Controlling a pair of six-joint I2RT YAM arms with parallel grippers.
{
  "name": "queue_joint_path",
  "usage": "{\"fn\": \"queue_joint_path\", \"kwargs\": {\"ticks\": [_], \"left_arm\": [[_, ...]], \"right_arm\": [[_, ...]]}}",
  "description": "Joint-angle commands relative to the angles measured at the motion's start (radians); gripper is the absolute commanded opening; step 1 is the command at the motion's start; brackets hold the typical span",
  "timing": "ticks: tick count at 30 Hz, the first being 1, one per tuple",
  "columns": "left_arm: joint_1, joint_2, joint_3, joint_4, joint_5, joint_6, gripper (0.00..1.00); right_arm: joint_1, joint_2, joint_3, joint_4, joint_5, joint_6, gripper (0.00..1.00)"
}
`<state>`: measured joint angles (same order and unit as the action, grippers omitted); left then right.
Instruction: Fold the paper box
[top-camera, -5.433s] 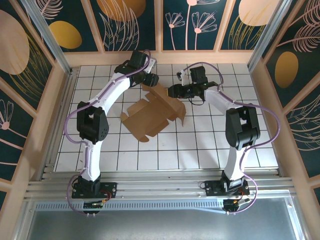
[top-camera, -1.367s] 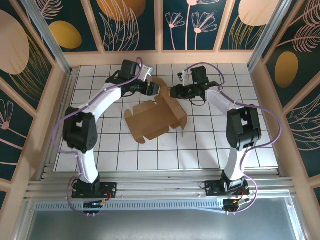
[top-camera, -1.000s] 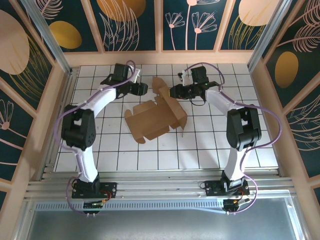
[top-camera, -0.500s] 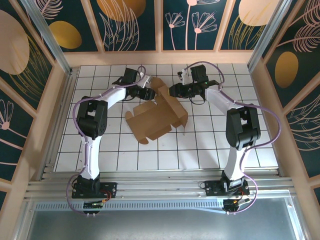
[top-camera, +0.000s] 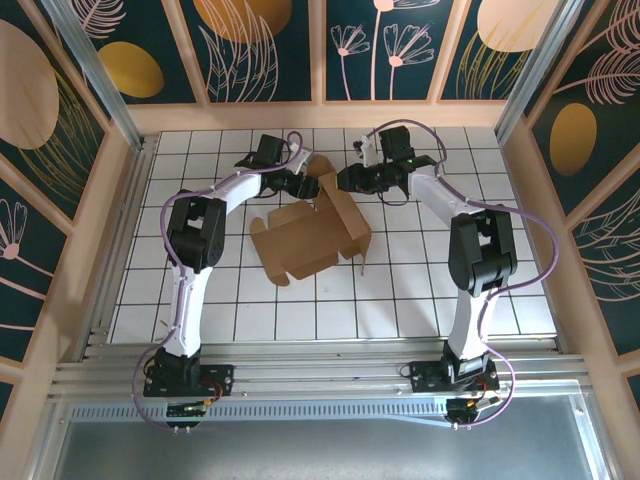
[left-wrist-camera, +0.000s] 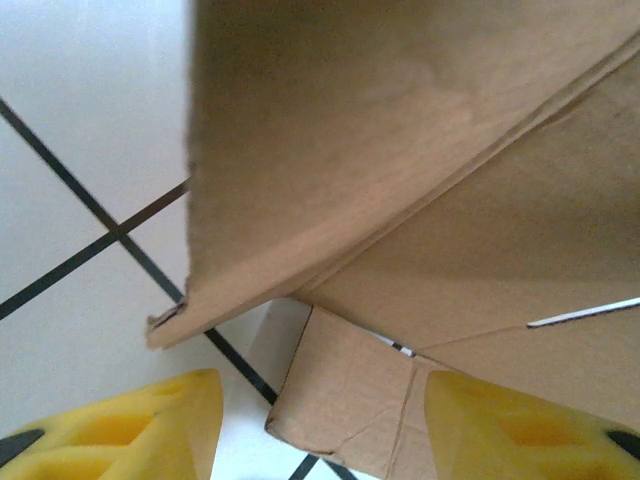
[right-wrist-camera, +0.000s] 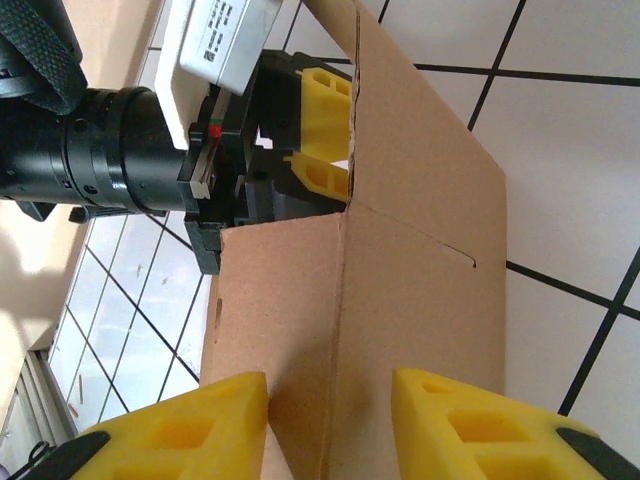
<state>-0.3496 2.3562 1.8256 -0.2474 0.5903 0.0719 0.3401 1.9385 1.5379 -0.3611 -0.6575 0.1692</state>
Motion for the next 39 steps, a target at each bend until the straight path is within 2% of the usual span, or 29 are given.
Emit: {"fn": "queue_joint_path", "kwargs": {"ticks": [1, 6, 11, 16, 19, 21, 25, 29, 33, 39], "left_arm": [[-0.018, 0.071, 0.021, -0.131, 0.045, 0.033, 0.54], [-0.022, 0.101, 0.041, -0.218, 0.101, 0.048, 0.54], [-0.021, -0.005, -0.096, -0.064, 0.011, -0.025, 0.56], [-0.016, -0.203, -0.255, 0.126, -0.114, -0.109, 0.57], [-0.014, -0.302, -0.323, 0.203, -0.136, -0.158, 0.58], [-0.013, -0.345, -0.359, 0.232, -0.139, -0.179, 0.60], [-0.013, -0.430, -0.440, 0.280, -0.175, -0.224, 0.61], [-0.013, -0.517, -0.545, 0.347, -0.195, -0.256, 0.60], [-0.013, -0.606, -0.635, 0.364, -0.239, -0.311, 0.60], [-0.049, -0.713, -0.755, 0.364, -0.241, -0.371, 0.61]], "right_arm": [[-0.002, 0.013, 0.021, -0.030, 0.001, -0.016, 0.37], [-0.002, 0.002, -0.003, -0.020, 0.005, -0.016, 0.37], [-0.001, -0.008, 0.007, -0.031, 0.017, -0.019, 0.39], [-0.002, -0.087, 0.018, -0.021, 0.085, -0.014, 0.49], [0.001, -0.145, -0.002, -0.012, 0.139, -0.009, 0.57], [0.004, -0.176, -0.037, -0.003, 0.147, -0.017, 0.66], [0.001, -0.212, -0.125, 0.011, 0.112, -0.043, 0.82], [0.000, -0.189, -0.130, -0.035, 0.119, -0.084, 0.89], [0.000, -0.227, -0.132, -0.050, 0.256, -0.090, 0.91], [-0.022, -0.267, -0.232, -0.050, 0.598, -0.050, 0.87]]}}
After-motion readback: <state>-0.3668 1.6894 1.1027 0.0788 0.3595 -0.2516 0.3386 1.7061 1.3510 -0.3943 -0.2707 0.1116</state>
